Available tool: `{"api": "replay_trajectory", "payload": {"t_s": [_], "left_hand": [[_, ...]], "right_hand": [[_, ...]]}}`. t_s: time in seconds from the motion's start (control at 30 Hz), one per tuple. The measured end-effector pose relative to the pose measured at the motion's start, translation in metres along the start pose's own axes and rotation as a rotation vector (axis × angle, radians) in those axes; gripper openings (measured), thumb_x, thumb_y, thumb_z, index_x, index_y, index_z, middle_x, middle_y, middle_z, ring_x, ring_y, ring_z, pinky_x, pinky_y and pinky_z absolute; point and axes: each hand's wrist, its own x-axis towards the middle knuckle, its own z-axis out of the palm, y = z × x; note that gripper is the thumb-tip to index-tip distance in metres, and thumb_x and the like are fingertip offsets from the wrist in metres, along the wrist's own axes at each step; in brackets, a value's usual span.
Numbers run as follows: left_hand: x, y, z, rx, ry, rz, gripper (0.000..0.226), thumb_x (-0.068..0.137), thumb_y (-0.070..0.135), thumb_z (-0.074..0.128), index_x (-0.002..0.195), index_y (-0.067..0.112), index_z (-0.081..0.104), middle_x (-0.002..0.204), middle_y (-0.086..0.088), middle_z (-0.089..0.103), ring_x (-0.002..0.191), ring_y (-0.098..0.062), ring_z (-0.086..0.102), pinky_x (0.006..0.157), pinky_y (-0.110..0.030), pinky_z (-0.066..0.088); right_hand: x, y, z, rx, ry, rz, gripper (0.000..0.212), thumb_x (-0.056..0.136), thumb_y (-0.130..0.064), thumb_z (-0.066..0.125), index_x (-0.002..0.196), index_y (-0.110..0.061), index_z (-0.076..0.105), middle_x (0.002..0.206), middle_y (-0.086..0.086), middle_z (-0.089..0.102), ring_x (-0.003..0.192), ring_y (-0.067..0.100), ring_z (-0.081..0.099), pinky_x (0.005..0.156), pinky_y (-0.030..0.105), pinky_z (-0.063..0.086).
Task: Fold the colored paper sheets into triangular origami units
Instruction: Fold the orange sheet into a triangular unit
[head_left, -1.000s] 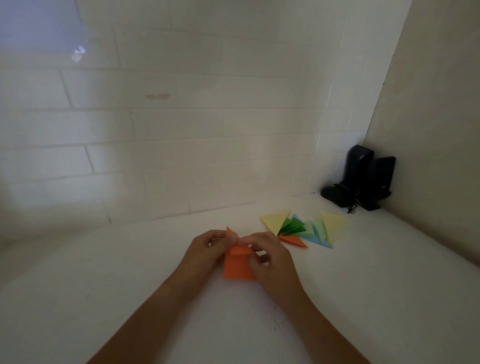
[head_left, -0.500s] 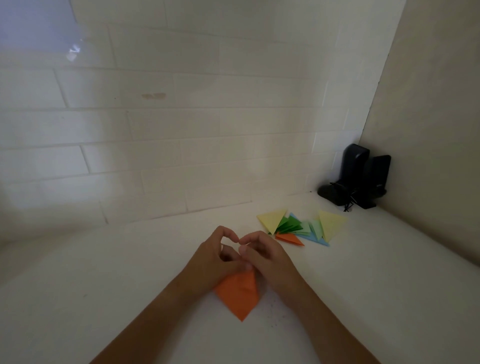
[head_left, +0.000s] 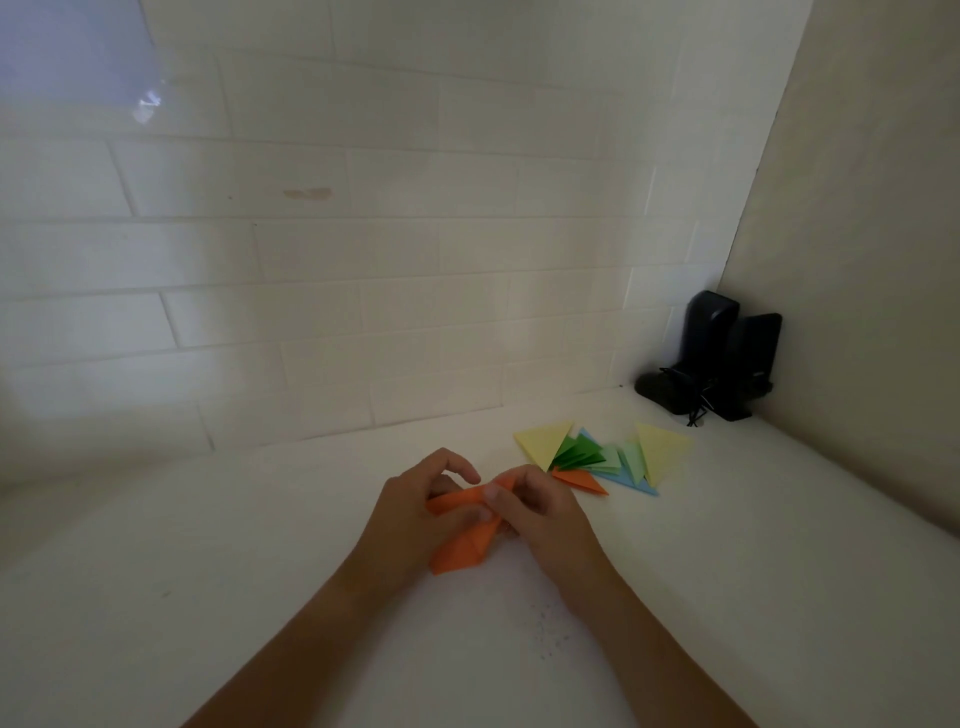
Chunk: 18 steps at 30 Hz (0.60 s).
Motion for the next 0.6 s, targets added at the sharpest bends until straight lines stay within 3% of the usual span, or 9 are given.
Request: {"api": "replay_trajectory", "payload": {"t_s": [0.2, 0.3, 0.4, 0.6], "left_hand": [[0.001, -0.0023, 0.0018, 0.033, 0.043, 0.034, 0.016, 0.083, 0.025, 0.085, 0.089, 0.027, 0.07, 0.067, -0.004, 0.072, 0.066, -0.025, 0.067, 0.061, -0.035, 0.05], [0.0016, -0.0023, 0.0018, 0.04, 0.078, 0.066, 0.011, 0.086, 0.021, 0.083, 0.083, 0.025, 0.073, 0.064, 0.0, 0.071, 0.06, -0.011, 0.062, 0.059, -0.02, 0.045], [0.0014, -0.0014, 0.0017, 0.009, 0.073, 0.102, 0.011, 0.087, 0.015, 0.081, 0.086, 0.025, 0.076, 0.065, 0.008, 0.071, 0.062, -0.004, 0.063, 0.063, -0.015, 0.045], [0.0006, -0.0046, 0.0022, -0.117, 0.079, 0.17, 0.02, 0.091, 0.007, 0.076, 0.108, 0.015, 0.082, 0.103, 0.007, 0.081, 0.101, -0.013, 0.076, 0.092, -0.03, 0.058]], "right_hand": [[0.0003, -0.0002, -0.0014, -0.009, 0.017, -0.011, 0.01, 0.098, -0.014, 0.068, 0.095, -0.006, 0.073, 0.078, 0.003, 0.073, 0.07, 0.009, 0.067, 0.066, 0.02, 0.053], [0.0004, -0.001, -0.0015, -0.023, 0.008, -0.012, 0.011, 0.099, -0.016, 0.066, 0.097, -0.009, 0.074, 0.078, 0.001, 0.074, 0.07, 0.01, 0.067, 0.068, 0.022, 0.052], [-0.0005, -0.0039, -0.0019, -0.015, -0.005, -0.006, 0.016, 0.1, -0.021, 0.065, 0.099, -0.007, 0.073, 0.078, 0.001, 0.073, 0.071, 0.01, 0.066, 0.068, 0.021, 0.051], [0.0002, -0.0027, -0.0016, -0.024, 0.038, -0.005, 0.026, 0.099, -0.024, 0.067, 0.09, 0.001, 0.07, 0.067, 0.007, 0.068, 0.064, 0.012, 0.063, 0.064, 0.021, 0.049]]}}
